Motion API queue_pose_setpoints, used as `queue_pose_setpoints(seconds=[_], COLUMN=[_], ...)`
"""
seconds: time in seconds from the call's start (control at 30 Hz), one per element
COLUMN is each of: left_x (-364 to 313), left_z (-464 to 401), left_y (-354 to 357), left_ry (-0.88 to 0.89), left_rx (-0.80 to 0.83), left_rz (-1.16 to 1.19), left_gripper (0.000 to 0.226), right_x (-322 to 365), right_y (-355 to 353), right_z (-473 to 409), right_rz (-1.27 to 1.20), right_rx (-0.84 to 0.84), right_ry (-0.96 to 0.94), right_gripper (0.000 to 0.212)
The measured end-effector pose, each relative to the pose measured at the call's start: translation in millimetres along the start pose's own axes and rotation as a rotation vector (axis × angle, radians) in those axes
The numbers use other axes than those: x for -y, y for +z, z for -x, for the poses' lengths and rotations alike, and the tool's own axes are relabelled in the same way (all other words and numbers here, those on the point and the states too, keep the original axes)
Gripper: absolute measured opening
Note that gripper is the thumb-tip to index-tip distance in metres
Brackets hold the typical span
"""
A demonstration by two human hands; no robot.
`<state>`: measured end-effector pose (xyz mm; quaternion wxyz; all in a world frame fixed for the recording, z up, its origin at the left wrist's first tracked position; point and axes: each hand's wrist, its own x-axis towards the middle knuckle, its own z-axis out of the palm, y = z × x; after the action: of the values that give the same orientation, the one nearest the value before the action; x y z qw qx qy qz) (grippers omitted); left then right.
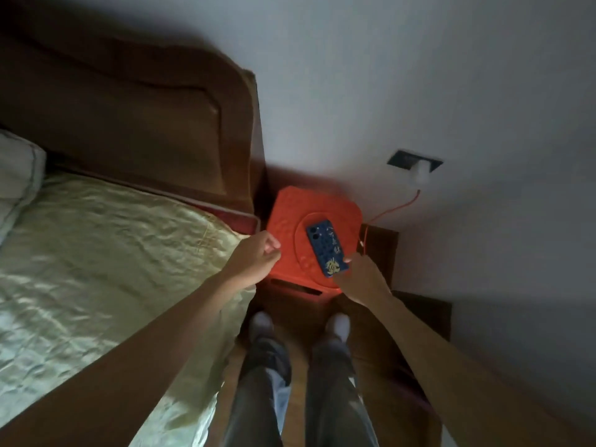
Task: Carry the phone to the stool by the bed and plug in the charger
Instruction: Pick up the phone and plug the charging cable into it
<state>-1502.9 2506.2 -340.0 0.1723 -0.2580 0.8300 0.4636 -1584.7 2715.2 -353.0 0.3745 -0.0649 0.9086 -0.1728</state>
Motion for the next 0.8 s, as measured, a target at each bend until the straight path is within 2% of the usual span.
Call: queue_pose_setpoints(seconds=[0.17,0.3,0.4,0.57,0.73,0.8], left_x=[16,44,69,99,94,85], left_z=[-62,-98,-108,-111,-114,-116], left_y=[39,91,116,128,128,126], left_ry=[-0.101,-0.129,-0.227,-0.323,-0.352,-0.357], left_rx=[-0.118,-0.076,-0.068,-0.074,-0.051,-0.042], left_rz=[0.166,0.174,0.29,0.306,0.286,0.306], left_gripper=[0.01,0.011,0.004,0.012,0.015,0.021], right_x=[-9,-27,-43,-64,-68,-62], right_y=[41,86,112,135,128,121], right_z=[-92,-144,-162,-170,-177,-174], right_rz=[-0.074,-0.006,0.144,0.357,0.385,0.278], right_rx=[-0.016,0.024,-0.047,-0.25,-0.27,-0.256], right_ry=[-0.015,0.055,0.075,-0.007,-0.033,-0.017], right_gripper=[0.05,0.088,0.102,0.098,0.094,0.095])
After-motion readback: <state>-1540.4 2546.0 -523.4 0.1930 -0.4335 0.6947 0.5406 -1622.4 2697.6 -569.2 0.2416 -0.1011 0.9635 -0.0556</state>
